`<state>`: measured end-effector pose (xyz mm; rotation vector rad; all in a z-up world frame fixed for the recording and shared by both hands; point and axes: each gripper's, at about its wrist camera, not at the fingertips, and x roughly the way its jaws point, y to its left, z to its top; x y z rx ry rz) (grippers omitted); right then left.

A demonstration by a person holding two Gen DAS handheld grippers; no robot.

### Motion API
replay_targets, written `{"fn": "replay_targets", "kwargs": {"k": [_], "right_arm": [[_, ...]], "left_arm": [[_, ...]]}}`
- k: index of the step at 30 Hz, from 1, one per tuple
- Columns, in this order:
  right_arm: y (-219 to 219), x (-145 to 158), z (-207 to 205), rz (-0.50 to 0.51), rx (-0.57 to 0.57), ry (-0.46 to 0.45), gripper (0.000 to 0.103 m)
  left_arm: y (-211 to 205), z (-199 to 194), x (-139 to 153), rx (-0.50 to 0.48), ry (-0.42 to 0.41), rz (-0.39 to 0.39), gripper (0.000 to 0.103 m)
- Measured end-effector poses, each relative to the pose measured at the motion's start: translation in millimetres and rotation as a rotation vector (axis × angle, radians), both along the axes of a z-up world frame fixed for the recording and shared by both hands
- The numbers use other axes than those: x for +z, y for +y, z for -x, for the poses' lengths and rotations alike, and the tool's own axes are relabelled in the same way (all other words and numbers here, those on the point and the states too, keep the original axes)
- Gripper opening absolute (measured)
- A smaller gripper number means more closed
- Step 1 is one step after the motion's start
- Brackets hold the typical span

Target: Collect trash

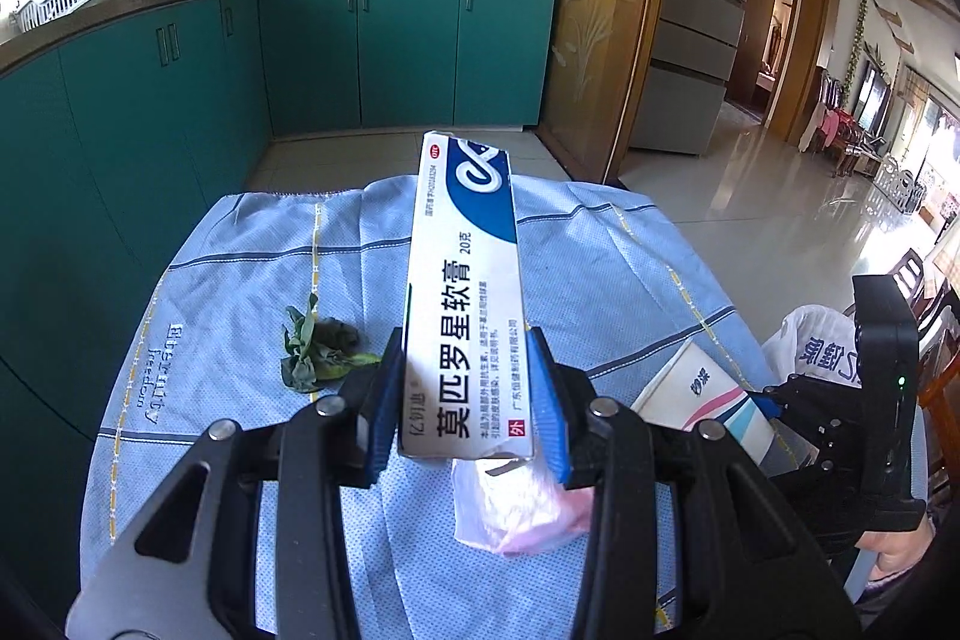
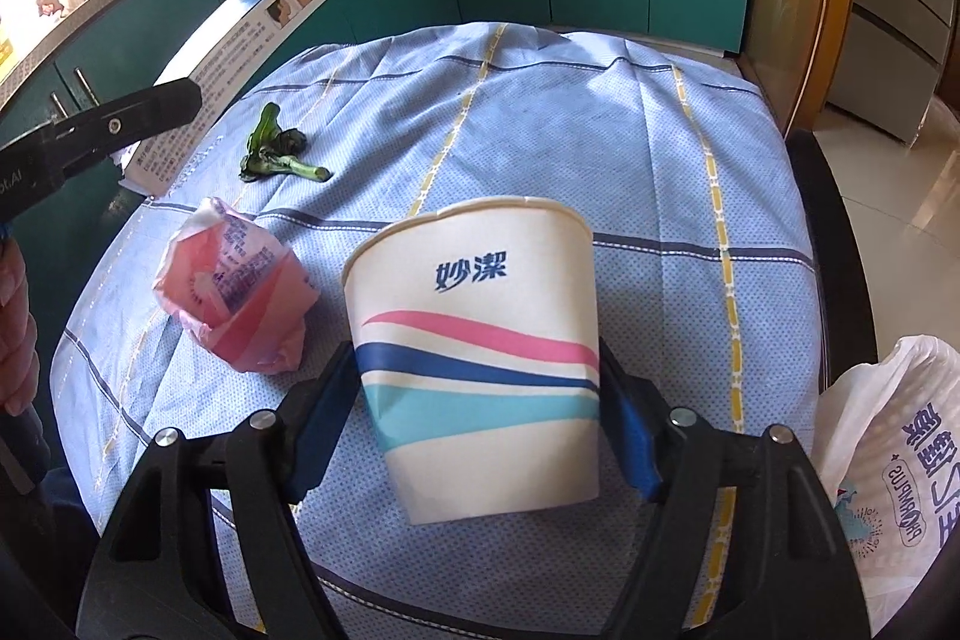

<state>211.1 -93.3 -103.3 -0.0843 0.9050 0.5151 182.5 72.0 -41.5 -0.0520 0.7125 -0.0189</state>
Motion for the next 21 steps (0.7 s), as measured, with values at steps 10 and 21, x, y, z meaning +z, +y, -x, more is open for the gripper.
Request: {"fn": "replay_targets", "kwargs": {"k": [10,21], "right_arm": [[-3.9,2.2,0.9,-0.004,-0.015,-0.016,0.074],[-3.4,0.3,1.2,0.002,-0.013,-0.015,0.074]], "left_arm": [[1.8,2.8,0.0,0.011,-0.012,0.004,0.04],[0.3,4.2,0.3,0.011,-0.015,0.001,0.04]]}}
